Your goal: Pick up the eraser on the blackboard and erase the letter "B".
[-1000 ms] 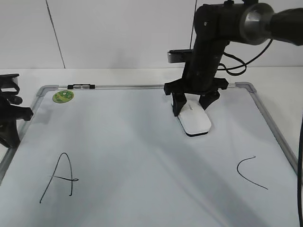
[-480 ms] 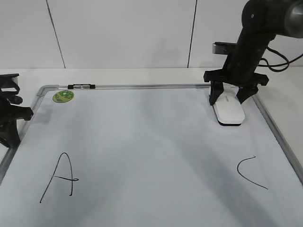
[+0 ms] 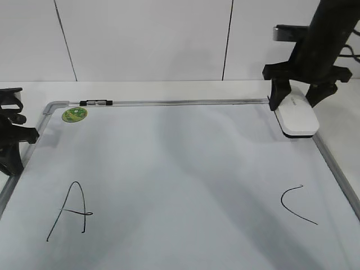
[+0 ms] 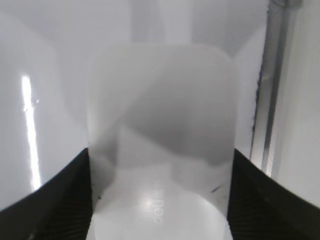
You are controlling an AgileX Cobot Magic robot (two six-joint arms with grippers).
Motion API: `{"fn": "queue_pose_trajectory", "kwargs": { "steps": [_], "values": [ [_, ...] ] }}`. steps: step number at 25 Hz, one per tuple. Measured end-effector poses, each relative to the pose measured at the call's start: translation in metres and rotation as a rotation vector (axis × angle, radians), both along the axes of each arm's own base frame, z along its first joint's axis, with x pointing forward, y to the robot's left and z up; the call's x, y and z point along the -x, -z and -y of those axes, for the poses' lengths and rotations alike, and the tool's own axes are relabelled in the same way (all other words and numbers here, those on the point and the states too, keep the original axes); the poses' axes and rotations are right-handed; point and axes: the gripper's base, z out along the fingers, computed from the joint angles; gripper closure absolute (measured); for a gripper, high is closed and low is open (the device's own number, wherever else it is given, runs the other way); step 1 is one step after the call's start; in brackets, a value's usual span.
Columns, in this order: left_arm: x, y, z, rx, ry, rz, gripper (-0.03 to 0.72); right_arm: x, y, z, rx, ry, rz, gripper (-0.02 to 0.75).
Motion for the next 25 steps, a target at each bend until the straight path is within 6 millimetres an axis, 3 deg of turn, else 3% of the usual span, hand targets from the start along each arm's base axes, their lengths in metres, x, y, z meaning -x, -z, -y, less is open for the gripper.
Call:
{"fn": "queue_pose_trajectory", "kwargs": {
  "steps": [4, 12, 19, 25],
  "values": [
    [0.000, 0.000, 0.000, 0.000, 0.000, 0.000, 0.648, 0.029, -0.013, 0.004, 0.004, -0.009, -0.018, 0.212],
    [0.000, 0.000, 0.000, 0.000, 0.000, -0.001, 0.648, 0.079, 0.014, 0.012, 0.038, -0.021, -0.172, 0.212],
    [0.000, 0.000, 0.000, 0.002, -0.001, -0.002, 0.648, 0.079, 0.025, 0.018, 0.051, -0.042, -0.133, 0.213],
    [0.000, 0.000, 0.000, 0.003, -0.002, -0.003, 0.648, 0.072, 0.024, 0.047, 0.012, 0.007, -0.085, 0.213]
  ]
}}
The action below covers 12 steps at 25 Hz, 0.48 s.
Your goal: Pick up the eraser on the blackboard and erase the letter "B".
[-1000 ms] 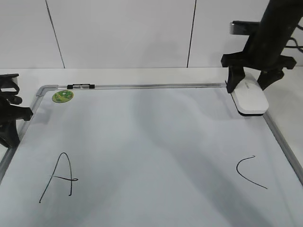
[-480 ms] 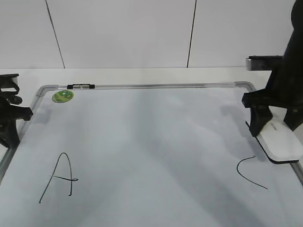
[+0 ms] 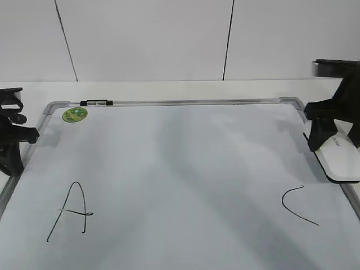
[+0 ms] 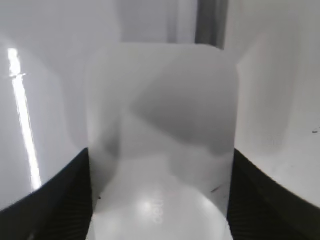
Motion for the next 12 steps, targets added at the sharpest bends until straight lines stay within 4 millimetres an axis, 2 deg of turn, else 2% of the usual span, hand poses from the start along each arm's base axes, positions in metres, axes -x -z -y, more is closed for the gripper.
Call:
{"fn": "queue_pose_trajectory", "kwargs": {
  "steps": [6, 12],
  "values": [
    [0.000, 0.000, 0.000, 0.001, -0.001, 0.000, 0.648, -0.004, -0.001, 0.001, -0.054, -0.021, 0.044, 0.213],
    [0.000, 0.000, 0.000, 0.001, -0.001, 0.000, 0.648, -0.008, 0.016, -0.001, -0.076, -0.031, 0.003, 0.213]
  ]
}}
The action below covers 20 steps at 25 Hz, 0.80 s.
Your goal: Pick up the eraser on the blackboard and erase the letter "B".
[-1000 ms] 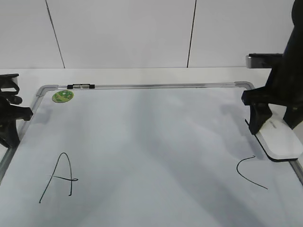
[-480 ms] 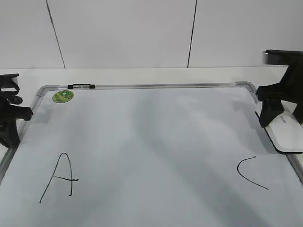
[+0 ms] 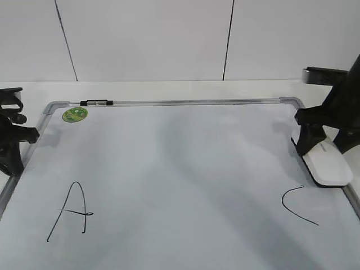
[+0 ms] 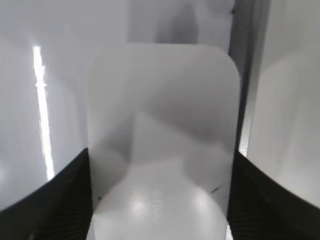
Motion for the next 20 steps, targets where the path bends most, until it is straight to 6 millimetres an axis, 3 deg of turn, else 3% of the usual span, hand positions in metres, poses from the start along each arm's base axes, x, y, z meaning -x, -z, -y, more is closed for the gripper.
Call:
{"fn": "queue_pose_trajectory", "kwargs": {
  "steps": [6, 20],
  "values": [
    [0.0000, 0.0000, 0.0000, 0.000, 0.000, 0.000, 0.648, -0.0017, 0.0104, 0.0000, 0.001, -0.002, -0.029, 0.213],
    [-0.0003, -0.0004, 0.0000, 0.000, 0.000, 0.000, 0.648, -0.0021, 0.0105, 0.0008, 0.010, -0.008, -0.023, 0.213]
  ]
}}
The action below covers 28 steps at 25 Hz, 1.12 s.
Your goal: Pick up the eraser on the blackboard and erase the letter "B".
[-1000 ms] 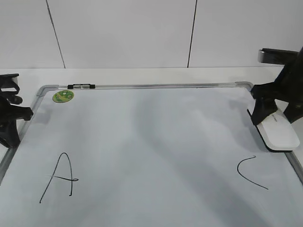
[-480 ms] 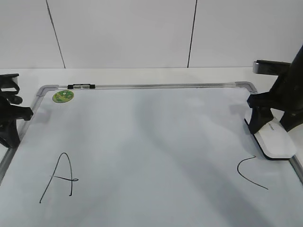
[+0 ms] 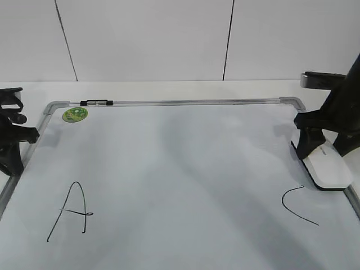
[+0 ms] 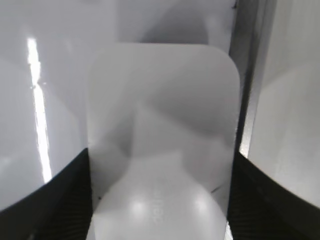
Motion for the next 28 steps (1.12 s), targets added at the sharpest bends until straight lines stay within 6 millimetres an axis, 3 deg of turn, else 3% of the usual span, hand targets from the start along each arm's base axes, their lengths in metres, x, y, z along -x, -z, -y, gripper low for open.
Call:
{"fn": "queue_pose_trajectory", "kwargs": {
  "steps": [9, 15, 18, 28],
  "values": [
    [0.000, 0.000, 0.000, 0.000, 0.000, -0.002, 0.648, -0.001, 0.005, 0.000, 0.002, -0.003, -0.013, 0.209],
    [0.000, 0.000, 0.000, 0.000, 0.000, -0.002, 0.647, -0.001, 0.006, 0.000, 0.004, -0.004, -0.021, 0.088],
    [0.000, 0.000, 0.000, 0.000, 0.000, -0.002, 0.647, 0.000, 0.006, 0.000, 0.003, -0.006, -0.034, 0.076],
    [0.000, 0.000, 0.000, 0.000, 0.000, -0.002, 0.646, -0.014, -0.034, -0.001, -0.007, -0.004, -0.023, 0.085]
  ]
}}
